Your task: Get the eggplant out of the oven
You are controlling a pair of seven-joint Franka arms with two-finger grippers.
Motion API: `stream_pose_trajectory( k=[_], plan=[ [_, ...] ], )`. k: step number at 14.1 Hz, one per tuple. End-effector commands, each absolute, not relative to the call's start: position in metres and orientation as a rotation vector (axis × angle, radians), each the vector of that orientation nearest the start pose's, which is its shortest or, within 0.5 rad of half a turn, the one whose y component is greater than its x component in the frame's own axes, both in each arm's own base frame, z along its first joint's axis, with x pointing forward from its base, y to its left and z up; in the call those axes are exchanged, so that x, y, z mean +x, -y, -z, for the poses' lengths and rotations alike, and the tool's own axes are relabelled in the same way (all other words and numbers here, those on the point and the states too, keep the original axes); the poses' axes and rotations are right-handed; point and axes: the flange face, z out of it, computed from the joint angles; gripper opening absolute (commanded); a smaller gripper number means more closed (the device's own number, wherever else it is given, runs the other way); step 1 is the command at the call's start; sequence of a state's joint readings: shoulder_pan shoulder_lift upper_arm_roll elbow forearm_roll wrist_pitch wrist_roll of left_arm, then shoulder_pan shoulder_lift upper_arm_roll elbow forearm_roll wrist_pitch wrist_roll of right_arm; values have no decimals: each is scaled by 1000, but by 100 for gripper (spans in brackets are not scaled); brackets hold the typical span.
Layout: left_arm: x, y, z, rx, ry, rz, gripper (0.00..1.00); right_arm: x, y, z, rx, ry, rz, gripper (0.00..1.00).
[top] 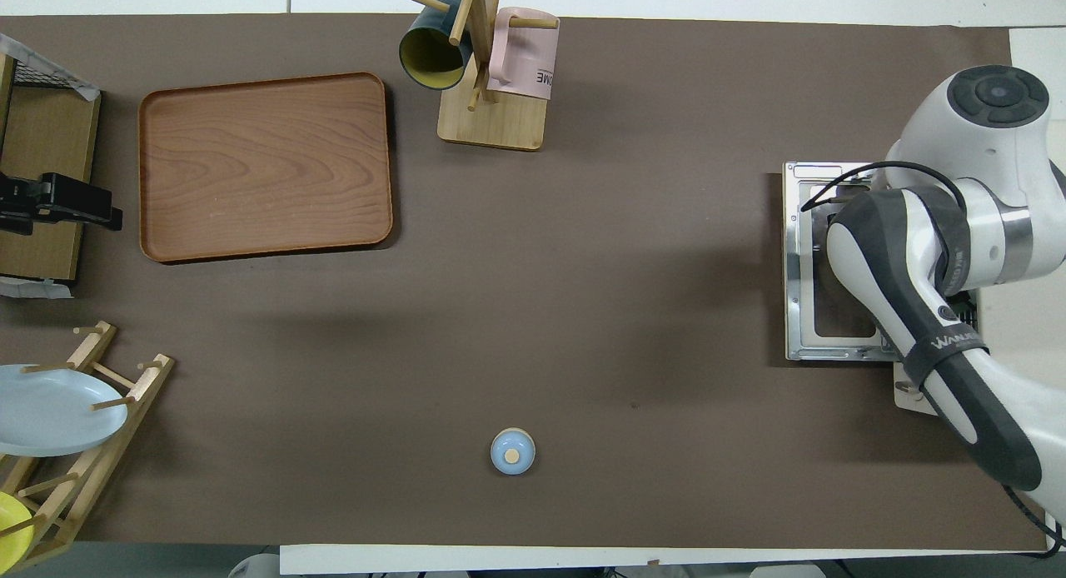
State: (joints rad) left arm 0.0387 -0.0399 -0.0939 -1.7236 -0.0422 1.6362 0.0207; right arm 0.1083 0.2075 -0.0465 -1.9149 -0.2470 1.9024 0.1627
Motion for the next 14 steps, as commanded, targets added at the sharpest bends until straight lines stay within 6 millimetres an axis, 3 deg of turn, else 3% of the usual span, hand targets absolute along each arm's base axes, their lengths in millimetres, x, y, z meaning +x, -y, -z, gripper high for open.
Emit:
stream_pose_trajectory(
  k=[1,4,5,7,8,10,13,14],
  plan=[
    [543,33,-580,-3182,-127,-69,100,577,-117,-386,-3445,-38,-283,0],
    [543,33,-580,-3182,-127,-72,100,589,-263,-393,-3393,-298,-279,0],
    [543,33,-580,-3182,-127,-69,100,593,-296,-391,-3331,-371,-310,0],
    [543,33,-580,-3182,-127,-69,100,578,-399,-369,-3290,-483,-299,0],
    [543,33,-580,-3182,-127,-69,100,569,-437,-352,-3278,-562,-270,0],
    [543,36,-580,-3181,-134,-69,100,564,-483,-337,-3206,-617,-233,0],
    [543,39,-580,-3181,-144,-70,100,558,-522,-319,-3074,-702,-112,2],
    [543,37,-580,-3181,-139,-69,100,561,-526,-322,-2980,-799,-143,22]
  ],
)
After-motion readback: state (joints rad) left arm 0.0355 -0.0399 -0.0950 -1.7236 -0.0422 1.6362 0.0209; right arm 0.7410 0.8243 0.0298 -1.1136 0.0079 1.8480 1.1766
